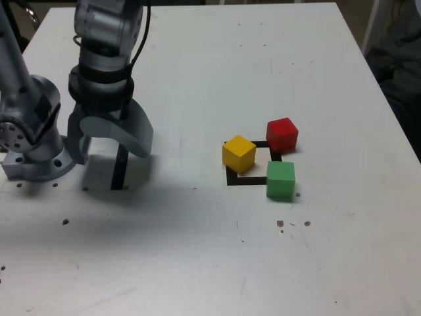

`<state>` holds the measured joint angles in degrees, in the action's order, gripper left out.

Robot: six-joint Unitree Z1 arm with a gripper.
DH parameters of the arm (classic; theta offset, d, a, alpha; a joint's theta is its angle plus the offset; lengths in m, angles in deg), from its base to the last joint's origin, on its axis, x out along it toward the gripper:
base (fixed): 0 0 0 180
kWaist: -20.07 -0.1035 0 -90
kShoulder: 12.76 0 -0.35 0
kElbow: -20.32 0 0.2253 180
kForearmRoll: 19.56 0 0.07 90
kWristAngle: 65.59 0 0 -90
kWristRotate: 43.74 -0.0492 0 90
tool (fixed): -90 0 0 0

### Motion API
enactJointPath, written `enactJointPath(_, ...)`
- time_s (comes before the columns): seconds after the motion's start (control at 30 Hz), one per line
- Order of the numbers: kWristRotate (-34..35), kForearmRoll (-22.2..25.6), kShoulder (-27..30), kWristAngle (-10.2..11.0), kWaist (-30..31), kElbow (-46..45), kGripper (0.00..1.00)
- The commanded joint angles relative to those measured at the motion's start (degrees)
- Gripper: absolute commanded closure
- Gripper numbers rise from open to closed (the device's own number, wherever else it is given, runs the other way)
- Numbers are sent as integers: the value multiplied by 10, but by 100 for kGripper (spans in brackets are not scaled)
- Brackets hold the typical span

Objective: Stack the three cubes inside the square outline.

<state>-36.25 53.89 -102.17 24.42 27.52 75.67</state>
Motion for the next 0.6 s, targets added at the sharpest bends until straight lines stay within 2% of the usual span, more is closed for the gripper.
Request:
enactJointPath(0.0,-1,2,-1,0,-1,2,0)
enactJointPath(0.57,-8,13,-9,1,-3,22,0)
